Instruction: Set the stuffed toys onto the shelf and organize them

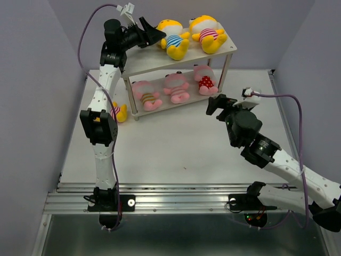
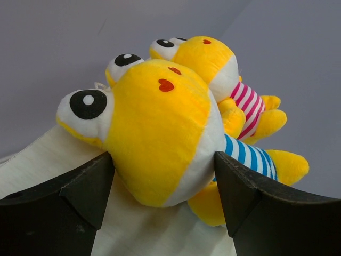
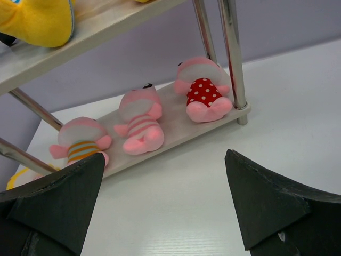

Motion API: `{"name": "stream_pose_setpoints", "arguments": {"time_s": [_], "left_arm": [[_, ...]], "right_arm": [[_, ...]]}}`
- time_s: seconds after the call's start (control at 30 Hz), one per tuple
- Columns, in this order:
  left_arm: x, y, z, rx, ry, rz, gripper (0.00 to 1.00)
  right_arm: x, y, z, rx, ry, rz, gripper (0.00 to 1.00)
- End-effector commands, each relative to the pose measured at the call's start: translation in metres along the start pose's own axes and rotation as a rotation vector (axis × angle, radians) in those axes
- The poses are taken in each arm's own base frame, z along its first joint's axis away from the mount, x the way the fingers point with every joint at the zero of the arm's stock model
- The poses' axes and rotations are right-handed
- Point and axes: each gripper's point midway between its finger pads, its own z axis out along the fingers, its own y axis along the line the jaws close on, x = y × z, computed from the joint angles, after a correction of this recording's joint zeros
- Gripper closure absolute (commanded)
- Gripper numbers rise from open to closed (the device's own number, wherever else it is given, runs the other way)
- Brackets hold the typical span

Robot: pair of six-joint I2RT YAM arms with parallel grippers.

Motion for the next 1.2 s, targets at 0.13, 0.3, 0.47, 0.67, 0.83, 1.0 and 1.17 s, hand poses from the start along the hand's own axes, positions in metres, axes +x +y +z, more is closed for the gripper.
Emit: {"name": "stream_pose_setpoints", "arguments": {"time_s": [0.13, 0.3, 0.47, 0.67, 0.83, 1.0, 1.17], "left_arm": [[-0.013, -0.018, 0.004, 0.066, -0.03, 0.046, 0.13], [-0.013, -0.01, 0.004, 0.03, -0.04, 0.04, 0.12], [-0.018, -0.004, 0.003, -0.021, -0.066, 0.053, 0.01], [-0.023, -0.001, -0.002, -0.076, -0.08, 0.071, 0.01], [-0.032, -0.006, -0.008, -0.084, -0.099, 0.086, 0.01], [-0.043, -0.007, -0.016, -0.097, -0.117, 0.094, 0.01], [-0.048, -0.018, -0.021, -0.078, -0.121, 0.1, 0.01]], "right_arm": [[-0.012, -0.009, -0.008, 0.023, -0.037, 0.037, 0.0], [-0.012, -0.01, -0.01, 0.02, -0.035, 0.042, 0.0], [-0.013, -0.011, -0.011, 0.018, -0.039, 0.053, 0.0], [-0.012, -0.012, -0.012, 0.018, -0.037, 0.053, 0.0], [-0.008, -0.011, -0.011, 0.018, -0.031, 0.051, 0.0], [-0.008, -0.01, -0.01, 0.014, -0.028, 0.05, 0.0], [-0.004, -0.008, -0.009, 0.012, -0.021, 0.047, 0.0]]}}
